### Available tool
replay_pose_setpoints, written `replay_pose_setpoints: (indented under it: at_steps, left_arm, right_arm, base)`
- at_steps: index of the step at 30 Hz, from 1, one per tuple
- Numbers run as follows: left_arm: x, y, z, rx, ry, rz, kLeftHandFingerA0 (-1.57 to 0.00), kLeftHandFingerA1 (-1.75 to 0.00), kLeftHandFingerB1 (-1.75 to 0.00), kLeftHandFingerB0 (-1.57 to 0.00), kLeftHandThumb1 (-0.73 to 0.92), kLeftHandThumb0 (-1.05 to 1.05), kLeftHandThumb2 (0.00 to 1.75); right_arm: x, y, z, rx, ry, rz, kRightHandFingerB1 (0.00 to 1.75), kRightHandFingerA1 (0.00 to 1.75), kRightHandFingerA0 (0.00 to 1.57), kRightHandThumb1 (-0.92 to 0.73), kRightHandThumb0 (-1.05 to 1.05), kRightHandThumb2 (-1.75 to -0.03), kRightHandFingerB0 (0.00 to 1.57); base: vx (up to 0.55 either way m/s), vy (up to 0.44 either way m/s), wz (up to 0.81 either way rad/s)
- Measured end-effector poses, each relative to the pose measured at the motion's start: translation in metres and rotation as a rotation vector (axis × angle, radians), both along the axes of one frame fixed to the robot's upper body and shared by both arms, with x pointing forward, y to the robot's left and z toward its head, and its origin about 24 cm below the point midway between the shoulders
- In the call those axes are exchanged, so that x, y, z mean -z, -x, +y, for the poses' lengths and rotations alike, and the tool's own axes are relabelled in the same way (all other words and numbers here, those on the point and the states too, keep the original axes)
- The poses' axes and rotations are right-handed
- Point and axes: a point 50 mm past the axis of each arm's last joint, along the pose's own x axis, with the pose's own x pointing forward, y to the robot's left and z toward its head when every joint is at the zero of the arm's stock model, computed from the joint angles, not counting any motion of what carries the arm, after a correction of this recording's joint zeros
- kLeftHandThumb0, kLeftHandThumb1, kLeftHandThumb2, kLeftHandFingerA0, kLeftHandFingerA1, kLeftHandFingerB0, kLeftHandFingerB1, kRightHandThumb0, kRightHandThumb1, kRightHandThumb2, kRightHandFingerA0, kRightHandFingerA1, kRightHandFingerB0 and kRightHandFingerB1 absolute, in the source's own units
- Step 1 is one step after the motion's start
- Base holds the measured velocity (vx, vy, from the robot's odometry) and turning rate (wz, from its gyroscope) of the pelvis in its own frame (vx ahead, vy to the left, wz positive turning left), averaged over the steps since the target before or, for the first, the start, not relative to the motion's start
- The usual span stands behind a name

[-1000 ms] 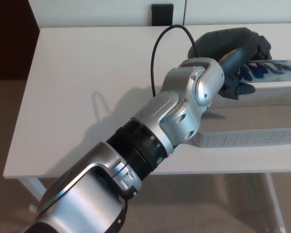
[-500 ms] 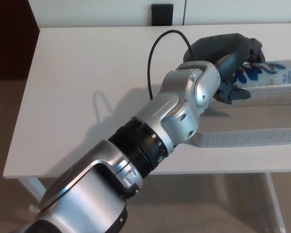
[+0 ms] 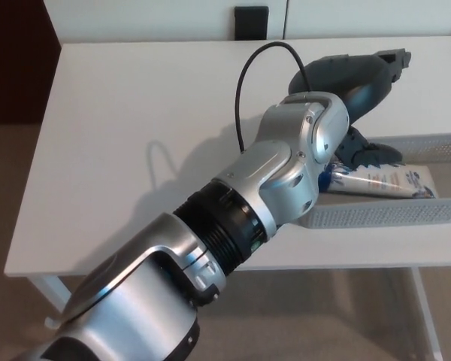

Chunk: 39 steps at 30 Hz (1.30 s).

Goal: The robot walks towards a table in front, picks a shampoo with left hand and puts it in a small grey container

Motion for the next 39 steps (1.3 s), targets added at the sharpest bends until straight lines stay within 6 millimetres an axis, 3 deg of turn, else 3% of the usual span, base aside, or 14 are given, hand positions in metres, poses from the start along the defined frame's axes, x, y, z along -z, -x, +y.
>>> replay_pose_setpoints:
  at_steps: [7, 14, 15, 18, 19, 23, 24, 26, 28, 29, 32, 33, 34, 39]
  left_arm:
    - [-0.006, 0.006, 0.001, 0.015, 0.029, -0.006, -0.04, -0.15, -0.10, -0.04, 0.46, -0.82, 0.93]
    - [-0.044, 0.018, 0.014, 0.072, 0.097, -0.115, -0.05, -0.20, -0.14, -0.05, 0.48, -0.82, 0.93]
    - [-0.049, 0.020, 0.016, 0.077, 0.102, -0.126, -0.07, -0.27, -0.24, -0.07, 0.59, -0.83, 0.58]
    - [-0.070, 0.026, 0.027, 0.095, 0.158, -0.182, -0.07, -0.27, -0.24, -0.07, 0.59, -0.83, 0.58]
    - [-0.075, 0.028, 0.030, 0.099, 0.171, -0.196, 0.00, -0.49, -0.47, 0.00, 0.23, -0.37, 0.88]
    - [-0.093, 0.040, 0.049, 0.116, 0.256, -0.257, 0.00, -0.49, -0.46, 0.00, 0.23, -0.37, 0.88]
    - [-0.096, 0.044, 0.055, 0.121, 0.281, -0.266, -0.17, -0.28, -0.29, -0.22, 0.58, -0.73, 0.59]
    - [-0.098, 0.051, 0.065, 0.128, 0.323, -0.275, -0.17, -0.28, -0.29, -0.22, 0.58, -0.73, 0.59]
    - [-0.096, 0.058, 0.074, 0.130, 0.363, -0.270, -0.22, -0.30, -0.30, -0.25, 0.51, -0.66, 0.57]
    - [-0.095, 0.061, 0.078, 0.131, 0.379, -0.267, -0.08, -0.52, -0.50, -0.08, 0.27, -0.29, 0.87]
    - [-0.078, 0.073, 0.098, 0.117, 0.451, -0.219, -0.08, -0.52, -0.50, -0.08, 0.27, -0.29, 0.87]
    - [-0.068, 0.078, 0.108, 0.102, 0.478, -0.186, -0.24, -0.31, -0.30, -0.28, 0.49, -0.61, 0.56]
    - [-0.063, 0.081, 0.112, 0.095, 0.489, -0.172, -0.28, -0.34, -0.31, -0.31, 0.51, -0.70, 0.58]
    - [-0.017, 0.105, 0.144, 0.020, 0.541, -0.020, -0.30, -0.33, -0.31, -0.32, 0.60, -0.74, 0.59]
  right_arm:
    - [0.001, 0.002, 0.000, -0.003, 0.001, 0.010, 0.40, 0.50, 0.73, -0.73, -0.35, -0.63, 0.54]
    - [0.003, 0.006, 0.001, -0.001, -0.001, 0.024, 0.39, 0.47, 0.70, -0.74, -0.35, -0.62, 0.52]
    - [0.003, 0.007, 0.001, 0.000, -0.001, 0.025, 0.39, 0.50, 0.71, -0.73, -0.33, -0.62, 0.51]
    - [0.003, 0.006, 0.001, 0.000, -0.001, 0.025, 0.39, 0.50, 0.71, -0.73, -0.33, -0.62, 0.51]
    - [0.003, 0.006, 0.001, 0.000, -0.001, 0.025, 0.40, 0.47, 0.71, -0.73, -0.36, -0.63, 0.55]
    - [0.003, 0.005, 0.002, -0.004, -0.001, 0.024, 0.40, 0.46, 0.70, -0.75, -0.35, -0.63, 0.55]
    - [0.003, 0.005, 0.002, -0.006, -0.001, 0.023, 0.40, 0.46, 0.69, -0.74, -0.35, -0.63, 0.54]
    - [0.003, 0.005, 0.002, -0.009, -0.001, 0.023, 0.40, 0.46, 0.69, -0.74, -0.35, -0.63, 0.54]
    - [0.003, 0.005, 0.002, -0.011, 0.000, 0.024, 0.41, 0.49, 0.71, -0.73, -0.36, -0.62, 0.55]
    - [0.003, 0.004, 0.002, -0.012, 0.000, 0.024, 0.40, 0.47, 0.70, -0.72, -0.36, -0.62, 0.54]
    - [0.003, 0.004, 0.003, -0.014, -0.001, 0.024, 0.40, 0.47, 0.70, -0.72, -0.36, -0.62, 0.54]
    - [0.003, 0.005, 0.003, -0.014, -0.001, 0.026, 0.41, 0.51, 0.72, -0.71, -0.36, -0.62, 0.55]
    - [0.003, 0.005, 0.003, -0.014, -0.001, 0.027, 0.41, 0.52, 0.72, -0.72, -0.36, -0.62, 0.57]
    - [0.004, 0.005, 0.003, -0.016, -0.002, 0.027, 0.43, 0.51, 0.68, -0.73, -0.35, -0.62, 0.57]
  base:
    - [0.00, 0.000, 0.00]
    - [0.00, 0.000, 0.00]
    - [0.00, 0.000, 0.00]
    - [0.00, 0.000, 0.00]
    - [0.00, 0.000, 0.00]
    - [0.00, 0.000, 0.00]
    - [0.00, 0.000, 0.00]
    - [0.00, 0.000, 0.00]
    - [0.00, 0.000, 0.00]
    - [0.00, 0.000, 0.00]
    - [0.00, 0.000, 0.00]
    - [0.00, 0.000, 0.00]
    - [0.00, 0.000, 0.00]
    - [0.00, 0.000, 0.00]
